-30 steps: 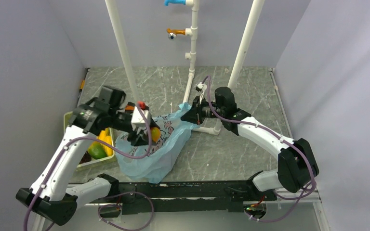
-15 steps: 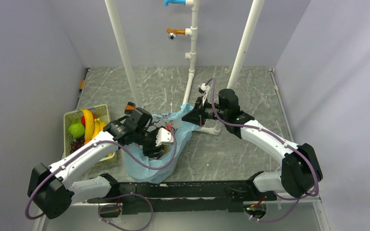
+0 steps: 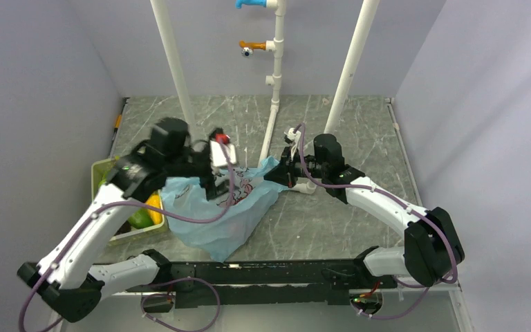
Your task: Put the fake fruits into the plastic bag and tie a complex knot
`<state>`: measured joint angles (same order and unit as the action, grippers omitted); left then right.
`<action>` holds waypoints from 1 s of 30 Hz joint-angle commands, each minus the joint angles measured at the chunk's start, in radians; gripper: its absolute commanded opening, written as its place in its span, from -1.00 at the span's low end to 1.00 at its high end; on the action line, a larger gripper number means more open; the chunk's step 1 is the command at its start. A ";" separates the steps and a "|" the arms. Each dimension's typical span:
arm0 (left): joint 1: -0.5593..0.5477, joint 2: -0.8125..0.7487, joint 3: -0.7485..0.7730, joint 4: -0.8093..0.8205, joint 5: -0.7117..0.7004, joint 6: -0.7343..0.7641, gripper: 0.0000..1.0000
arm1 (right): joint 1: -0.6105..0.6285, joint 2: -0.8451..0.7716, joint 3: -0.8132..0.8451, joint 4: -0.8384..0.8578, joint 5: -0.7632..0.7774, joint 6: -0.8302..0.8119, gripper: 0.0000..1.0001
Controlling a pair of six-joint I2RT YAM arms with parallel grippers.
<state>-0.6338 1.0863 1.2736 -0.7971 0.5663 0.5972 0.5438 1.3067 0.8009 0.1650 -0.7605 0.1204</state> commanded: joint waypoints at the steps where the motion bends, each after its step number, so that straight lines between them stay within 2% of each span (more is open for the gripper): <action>1: 0.139 -0.034 0.176 0.015 0.155 -0.120 0.99 | -0.003 -0.042 -0.005 0.012 -0.017 -0.053 -1.00; 5: 0.350 -0.009 0.300 0.028 0.161 -0.294 0.99 | -0.003 -0.052 -0.001 -0.003 -0.023 -0.065 -1.00; 9: 0.593 -0.024 0.321 -0.077 -0.009 -0.344 0.99 | -0.004 -0.058 0.007 -0.017 -0.033 -0.083 -1.00; 13: 0.840 -0.063 0.244 -0.256 -0.108 -0.291 0.99 | -0.005 -0.056 0.013 -0.021 -0.044 -0.091 -1.00; 18: 1.040 -0.119 0.082 -0.397 -0.267 -0.275 0.99 | -0.005 -0.049 0.024 -0.038 -0.046 -0.099 -1.00; 22: 1.075 -0.136 -0.061 -0.395 -0.432 -0.432 0.99 | -0.006 -0.041 0.021 -0.041 -0.057 -0.102 -1.00; 26: 1.080 -0.139 -0.099 -0.354 -0.469 -0.530 0.99 | -0.005 -0.026 0.026 -0.040 -0.062 -0.102 -1.00; 30: 1.080 -0.081 -0.128 -0.332 -0.578 -0.608 0.99 | -0.005 -0.013 0.047 -0.064 -0.064 -0.111 -1.00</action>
<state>0.4400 0.9703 1.1584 -1.1702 0.1246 0.1204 0.5438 1.2827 0.7986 0.1047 -0.7956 0.0360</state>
